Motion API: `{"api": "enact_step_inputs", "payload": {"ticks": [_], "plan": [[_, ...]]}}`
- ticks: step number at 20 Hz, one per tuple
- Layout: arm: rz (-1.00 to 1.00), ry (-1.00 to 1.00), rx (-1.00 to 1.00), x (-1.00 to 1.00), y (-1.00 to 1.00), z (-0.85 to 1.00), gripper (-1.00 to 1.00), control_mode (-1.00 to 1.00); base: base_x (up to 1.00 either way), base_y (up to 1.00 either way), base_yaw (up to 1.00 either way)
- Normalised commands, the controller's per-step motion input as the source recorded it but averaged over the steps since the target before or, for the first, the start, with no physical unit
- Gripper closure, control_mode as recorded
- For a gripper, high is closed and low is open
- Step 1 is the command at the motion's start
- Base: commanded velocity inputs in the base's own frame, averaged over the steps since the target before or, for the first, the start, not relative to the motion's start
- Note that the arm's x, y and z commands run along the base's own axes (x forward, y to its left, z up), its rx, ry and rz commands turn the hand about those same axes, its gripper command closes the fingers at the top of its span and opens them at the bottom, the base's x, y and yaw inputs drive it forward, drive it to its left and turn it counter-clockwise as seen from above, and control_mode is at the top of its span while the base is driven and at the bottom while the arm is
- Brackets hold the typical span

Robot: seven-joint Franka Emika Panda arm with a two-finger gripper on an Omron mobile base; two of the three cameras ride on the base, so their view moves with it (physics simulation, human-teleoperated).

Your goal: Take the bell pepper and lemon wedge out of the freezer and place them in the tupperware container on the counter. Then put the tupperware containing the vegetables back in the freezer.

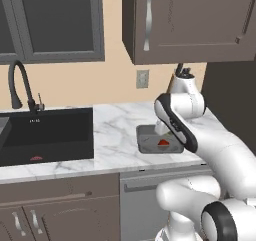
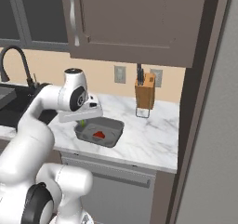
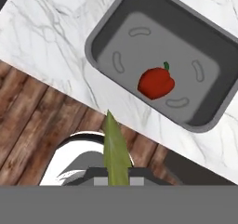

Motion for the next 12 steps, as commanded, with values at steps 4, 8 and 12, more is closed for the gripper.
{"api": "enact_step_inputs", "payload": {"ticks": [4,8,12], "plan": [[0.01,0.04,0.0,0.48,0.0,-0.29,1.0,-1.0,0.0,0.0,0.0],[0.01,0.08,0.0,0.53,0.0,-0.21,1.0,-1.0,0.0,0.0,0.0],[0.0,0.05,0.0,0.43,0.0,-0.3,1.0,-1.0,0.0,0.0,0.0]]}}
